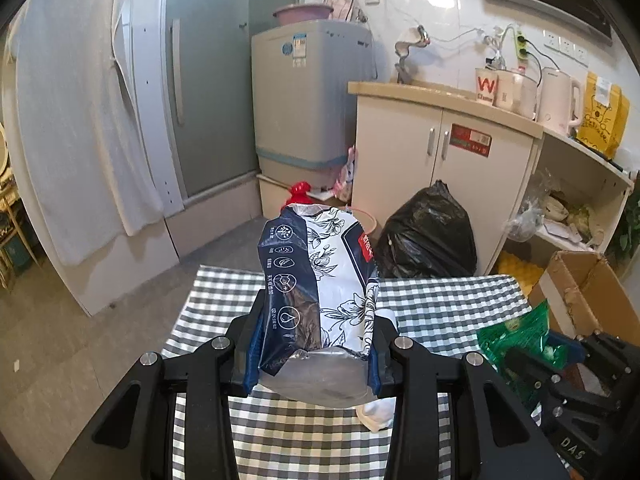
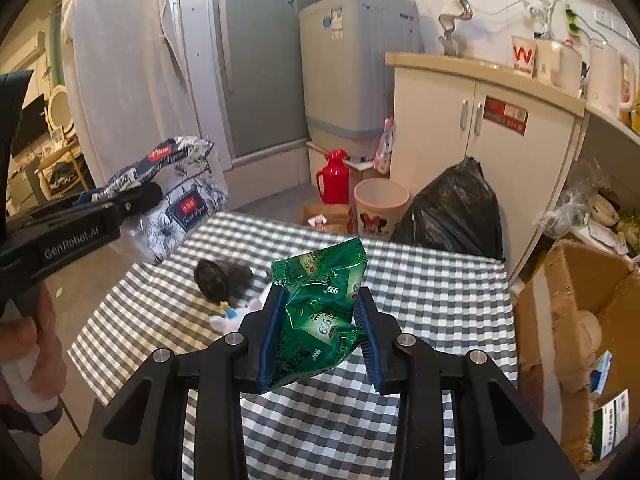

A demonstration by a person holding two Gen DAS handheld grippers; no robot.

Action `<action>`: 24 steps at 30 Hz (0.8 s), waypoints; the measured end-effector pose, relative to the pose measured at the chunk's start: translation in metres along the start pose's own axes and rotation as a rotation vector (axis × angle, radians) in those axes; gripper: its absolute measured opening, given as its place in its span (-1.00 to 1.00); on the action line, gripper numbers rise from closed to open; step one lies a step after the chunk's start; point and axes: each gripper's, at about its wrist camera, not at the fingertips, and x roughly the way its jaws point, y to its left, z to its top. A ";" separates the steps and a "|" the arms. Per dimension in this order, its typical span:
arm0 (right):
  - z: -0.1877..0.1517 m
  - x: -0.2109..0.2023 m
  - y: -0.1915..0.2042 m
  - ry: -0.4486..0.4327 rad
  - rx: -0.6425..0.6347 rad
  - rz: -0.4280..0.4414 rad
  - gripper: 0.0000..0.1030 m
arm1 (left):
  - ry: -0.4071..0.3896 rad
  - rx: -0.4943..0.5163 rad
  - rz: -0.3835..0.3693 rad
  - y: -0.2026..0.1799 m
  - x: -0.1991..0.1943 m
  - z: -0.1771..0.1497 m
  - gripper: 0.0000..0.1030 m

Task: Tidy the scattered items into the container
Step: 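Lift and carry the snack bag and green packet over the cardboard box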

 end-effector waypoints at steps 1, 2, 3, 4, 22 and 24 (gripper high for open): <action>0.001 -0.005 0.000 -0.011 -0.001 -0.002 -0.32 | -0.005 0.001 -0.002 0.000 -0.004 0.001 -0.22; 0.003 -0.011 0.001 -0.025 -0.002 -0.005 -0.32 | -0.011 0.003 -0.003 -0.001 -0.009 0.002 -0.22; 0.005 -0.016 0.003 -0.036 -0.003 -0.007 -0.32 | -0.017 0.004 -0.005 -0.001 -0.013 0.003 -0.22; 0.006 -0.021 0.004 -0.045 -0.005 -0.009 -0.32 | -0.022 0.006 -0.007 -0.001 -0.017 0.004 -0.22; 0.016 -0.099 0.013 -0.187 -0.008 -0.019 -0.32 | -0.092 0.023 -0.031 -0.012 -0.081 -0.001 -0.22; 0.014 -0.103 0.011 -0.192 -0.005 -0.020 -0.32 | -0.088 0.025 -0.033 -0.015 -0.083 -0.004 -0.22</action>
